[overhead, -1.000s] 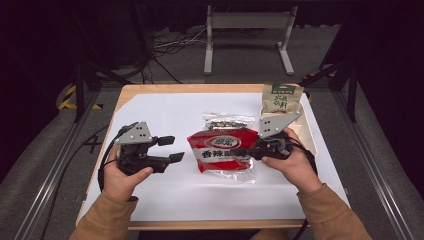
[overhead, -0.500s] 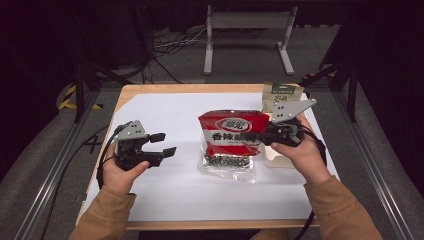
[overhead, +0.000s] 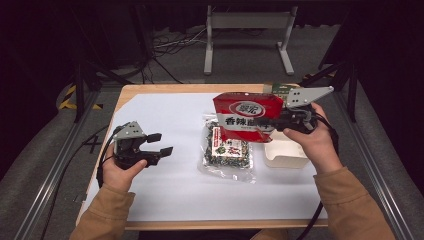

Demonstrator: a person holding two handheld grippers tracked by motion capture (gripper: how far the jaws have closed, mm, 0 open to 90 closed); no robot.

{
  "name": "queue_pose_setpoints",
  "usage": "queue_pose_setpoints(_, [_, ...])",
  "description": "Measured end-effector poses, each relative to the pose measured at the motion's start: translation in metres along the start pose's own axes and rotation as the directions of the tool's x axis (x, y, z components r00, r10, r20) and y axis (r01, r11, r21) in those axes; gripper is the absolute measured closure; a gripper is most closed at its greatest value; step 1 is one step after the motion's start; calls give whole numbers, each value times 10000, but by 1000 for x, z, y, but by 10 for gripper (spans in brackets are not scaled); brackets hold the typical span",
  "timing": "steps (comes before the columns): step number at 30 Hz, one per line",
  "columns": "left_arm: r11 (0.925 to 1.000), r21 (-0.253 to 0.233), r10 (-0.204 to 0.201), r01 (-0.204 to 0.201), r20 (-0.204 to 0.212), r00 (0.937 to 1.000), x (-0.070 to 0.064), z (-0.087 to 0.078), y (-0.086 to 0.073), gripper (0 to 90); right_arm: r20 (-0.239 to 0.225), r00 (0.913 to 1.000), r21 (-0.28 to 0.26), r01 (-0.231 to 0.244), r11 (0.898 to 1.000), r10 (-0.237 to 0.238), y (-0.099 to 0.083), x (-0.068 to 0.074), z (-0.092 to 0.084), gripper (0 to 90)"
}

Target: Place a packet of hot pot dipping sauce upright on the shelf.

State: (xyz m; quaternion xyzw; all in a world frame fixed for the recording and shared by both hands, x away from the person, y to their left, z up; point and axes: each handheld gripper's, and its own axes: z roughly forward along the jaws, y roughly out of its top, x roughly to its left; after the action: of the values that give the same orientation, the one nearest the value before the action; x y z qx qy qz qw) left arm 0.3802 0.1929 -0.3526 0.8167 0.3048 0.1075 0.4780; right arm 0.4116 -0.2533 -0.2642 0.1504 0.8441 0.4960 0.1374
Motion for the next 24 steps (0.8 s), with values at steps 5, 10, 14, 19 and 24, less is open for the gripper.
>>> queue_pose_setpoints(5, [10000, -29, -83, 83, -20, 10000, 4, 2, -4, 326, 244, 9997, 5, -83, 10000, 83, -2, -9, -8, 896])
queue_pose_setpoints(10, [10000, 3, -13, 13, -129, 9999, 8, 5, -7, 321, 484, 9987, -36, -162, 9999, 163, -5, -18, -15, 896])
queue_pose_setpoints(14, [9997, 177, -134, 138, -225, 9997, 11, 8, -11, 318, 671, 9974, -84, -249, 9997, 254, -8, -25, -21, 896])
queue_pose_setpoints(19, [9995, 195, -256, 262, -267, 9993, 13, 9, -13, 317, 887, 9956, -151, -302, 9994, 315, -12, -35, -27, 896])
queue_pose_setpoints(24, [9992, 316, -247, 255, -242, 9994, 16, 10, -14, 308, 1131, 9926, -239, -408, 9989, 432, -15, -42, -33, 896])
